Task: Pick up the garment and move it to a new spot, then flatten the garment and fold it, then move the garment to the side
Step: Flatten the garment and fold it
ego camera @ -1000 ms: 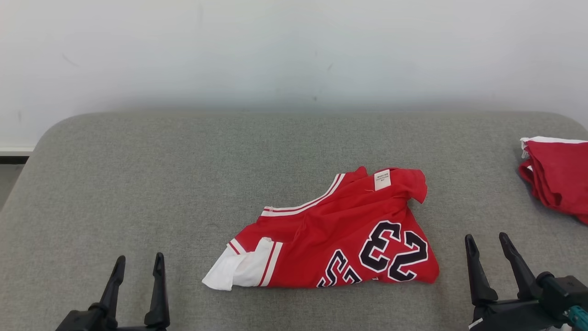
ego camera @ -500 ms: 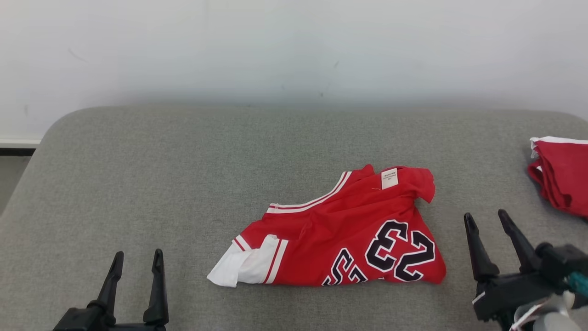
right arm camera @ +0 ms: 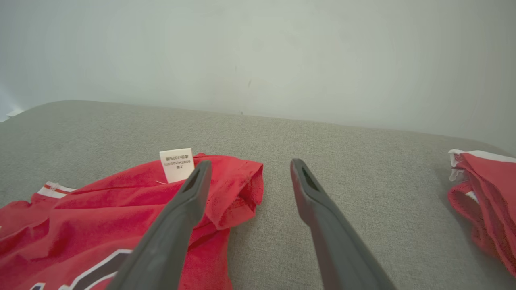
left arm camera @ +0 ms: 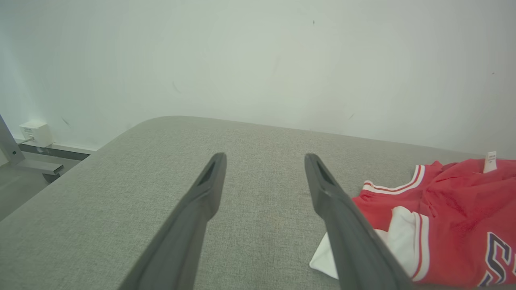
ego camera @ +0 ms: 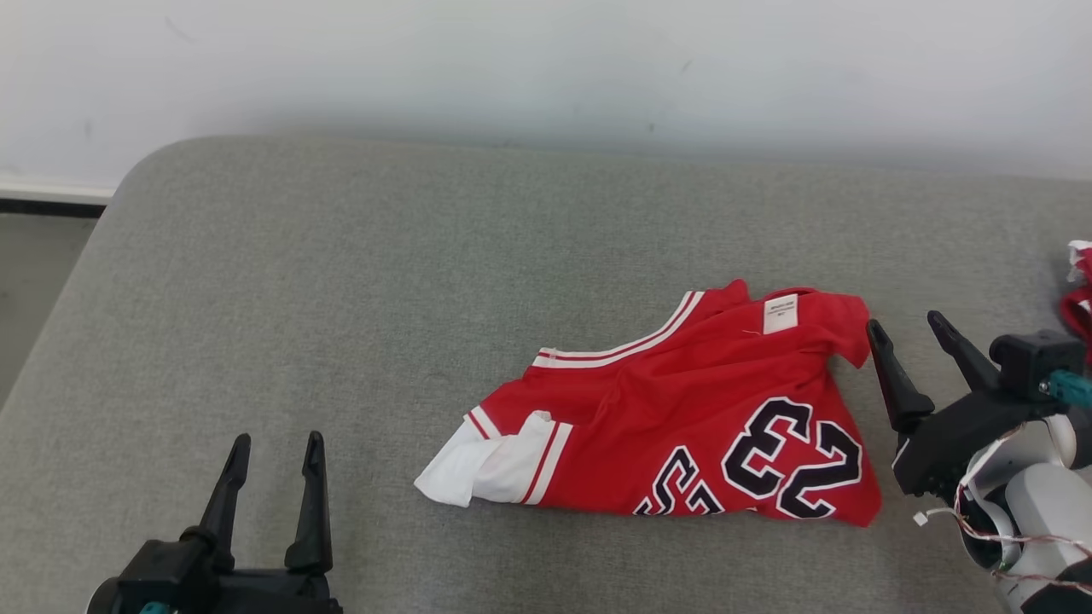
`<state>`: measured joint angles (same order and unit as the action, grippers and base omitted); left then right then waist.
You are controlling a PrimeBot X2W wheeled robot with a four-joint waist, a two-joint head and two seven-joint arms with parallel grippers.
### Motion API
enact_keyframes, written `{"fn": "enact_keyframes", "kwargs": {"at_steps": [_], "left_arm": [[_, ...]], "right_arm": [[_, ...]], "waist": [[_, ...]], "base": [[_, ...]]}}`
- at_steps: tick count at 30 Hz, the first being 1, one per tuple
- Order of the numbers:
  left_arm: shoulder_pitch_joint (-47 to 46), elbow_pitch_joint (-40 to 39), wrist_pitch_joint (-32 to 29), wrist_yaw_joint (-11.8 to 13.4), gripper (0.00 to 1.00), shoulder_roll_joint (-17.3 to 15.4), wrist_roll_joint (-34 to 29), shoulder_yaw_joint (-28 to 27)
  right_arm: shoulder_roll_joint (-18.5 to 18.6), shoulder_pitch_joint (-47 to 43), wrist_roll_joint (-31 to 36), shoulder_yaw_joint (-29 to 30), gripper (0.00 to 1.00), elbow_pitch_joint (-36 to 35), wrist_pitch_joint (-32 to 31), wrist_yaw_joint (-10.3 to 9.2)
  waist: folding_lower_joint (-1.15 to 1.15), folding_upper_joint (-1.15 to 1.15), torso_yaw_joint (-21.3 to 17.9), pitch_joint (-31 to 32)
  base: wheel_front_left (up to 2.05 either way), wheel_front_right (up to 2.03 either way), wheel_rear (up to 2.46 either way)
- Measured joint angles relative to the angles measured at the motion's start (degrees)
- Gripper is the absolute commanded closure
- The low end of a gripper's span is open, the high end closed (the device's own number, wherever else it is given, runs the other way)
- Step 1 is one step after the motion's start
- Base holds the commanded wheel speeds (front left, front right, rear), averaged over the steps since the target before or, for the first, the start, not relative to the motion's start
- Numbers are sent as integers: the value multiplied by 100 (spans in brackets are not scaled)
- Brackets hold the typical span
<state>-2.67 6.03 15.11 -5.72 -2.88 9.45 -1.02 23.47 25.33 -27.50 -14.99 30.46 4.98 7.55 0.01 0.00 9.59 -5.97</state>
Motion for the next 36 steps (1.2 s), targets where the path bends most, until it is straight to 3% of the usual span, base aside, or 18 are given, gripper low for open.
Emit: {"fn": "enact_keyframes", "kwargs": {"at_steps": [7,8,10,18,27,36], "left_arm": [[-107,8,0,74,0,0,83,168],[-120,14,0,75,0,1,94,178],[-159,25,0,78,0,-1,116,171],[-185,86,0,115,0,0,132,162],[-304,132,0,83,0,0,123,202],[-262,148,0,127,0,0,148,145]], "right_arm": [[98,481,-405,-450,0,680,-168,1],[98,539,-486,-508,42,781,-223,0],[93,624,-686,-599,100,902,-265,0],[234,1070,-915,-1011,100,1174,191,0],[431,2498,-817,-1432,100,1555,630,1],[339,3433,-780,-1828,100,1667,939,1]], "waist": [[0,0,245,-203],[0,0,278,-228],[0,0,330,-276],[0,0,366,-309],[0,0,336,-285],[-1,0,307,-190]], "base": [[0,0,0],[0,0,0],[0,0,0],[0,0,0],[0,0,0],[0,0,0]]}}
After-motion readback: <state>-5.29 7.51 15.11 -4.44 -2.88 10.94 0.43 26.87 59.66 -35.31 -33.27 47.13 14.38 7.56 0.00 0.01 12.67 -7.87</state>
